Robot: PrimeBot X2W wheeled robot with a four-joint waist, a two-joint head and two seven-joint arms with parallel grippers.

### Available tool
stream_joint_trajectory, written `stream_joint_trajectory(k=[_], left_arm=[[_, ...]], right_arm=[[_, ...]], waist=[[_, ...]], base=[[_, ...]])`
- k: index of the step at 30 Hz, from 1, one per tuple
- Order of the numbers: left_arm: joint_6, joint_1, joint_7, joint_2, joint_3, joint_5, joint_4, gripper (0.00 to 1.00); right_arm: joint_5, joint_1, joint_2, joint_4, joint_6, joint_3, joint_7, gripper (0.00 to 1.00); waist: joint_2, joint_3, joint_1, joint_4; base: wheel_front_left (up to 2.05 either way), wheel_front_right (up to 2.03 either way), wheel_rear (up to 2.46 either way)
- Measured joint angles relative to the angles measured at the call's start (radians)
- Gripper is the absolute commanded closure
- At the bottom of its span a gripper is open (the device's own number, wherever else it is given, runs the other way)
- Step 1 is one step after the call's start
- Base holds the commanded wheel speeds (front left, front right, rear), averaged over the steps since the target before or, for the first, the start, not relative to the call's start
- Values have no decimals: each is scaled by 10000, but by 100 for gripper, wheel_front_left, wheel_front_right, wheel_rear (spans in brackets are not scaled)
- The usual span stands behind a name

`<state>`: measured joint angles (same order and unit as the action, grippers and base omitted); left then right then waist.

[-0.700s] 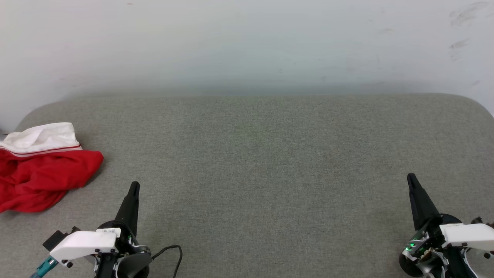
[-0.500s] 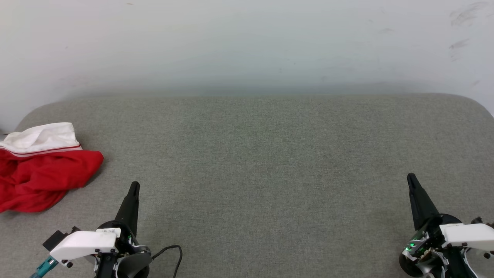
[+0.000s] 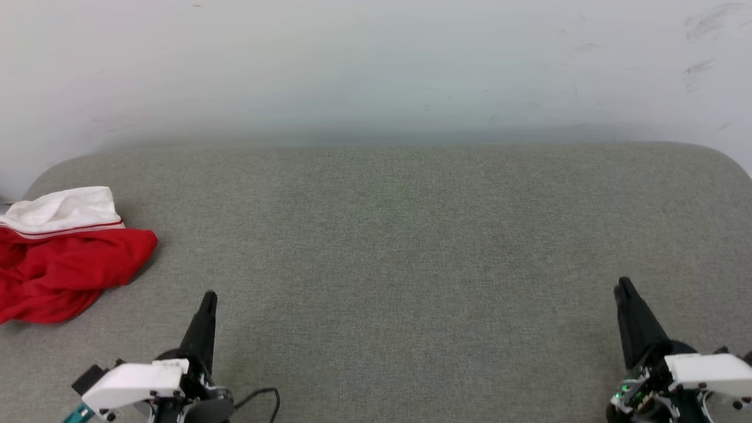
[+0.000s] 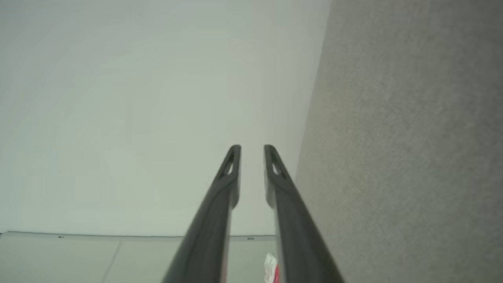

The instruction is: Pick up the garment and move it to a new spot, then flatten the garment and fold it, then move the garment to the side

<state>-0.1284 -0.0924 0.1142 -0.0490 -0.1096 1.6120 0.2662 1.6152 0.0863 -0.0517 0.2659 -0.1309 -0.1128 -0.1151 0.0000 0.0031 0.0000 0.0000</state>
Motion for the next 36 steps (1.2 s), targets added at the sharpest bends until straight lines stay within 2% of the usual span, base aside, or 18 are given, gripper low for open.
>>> stream_joint_trajectory(k=[1, 8, 15, 36], left_arm=[[6, 97, -2, 12, 12, 0, 90, 0], [8, 265, -314, 21, 48, -249, -6, 0], [71, 265, -648, 21, -88, -1356, -284, 0], [1425, 302, -1480, 15, 573, -6228, -1453, 0]], right_arm=[[0, -105, 2, 90, 0, 6, 0, 0], [-405, -271, 6, 104, 0, 65, 301, 0], [-1662, -276, 8, -286, 0, 48, 640, 0], [-6803, -484, 12, -1697, 0, 506, 1503, 0]], waist=[[0, 0, 0, 0], [0, 10, 0, 3], [1, 29, 0, 9], [0, 69, 1, 61]], base=[[0, 0, 0], [0, 0, 0], [0, 0, 0], [0, 0, 0]])
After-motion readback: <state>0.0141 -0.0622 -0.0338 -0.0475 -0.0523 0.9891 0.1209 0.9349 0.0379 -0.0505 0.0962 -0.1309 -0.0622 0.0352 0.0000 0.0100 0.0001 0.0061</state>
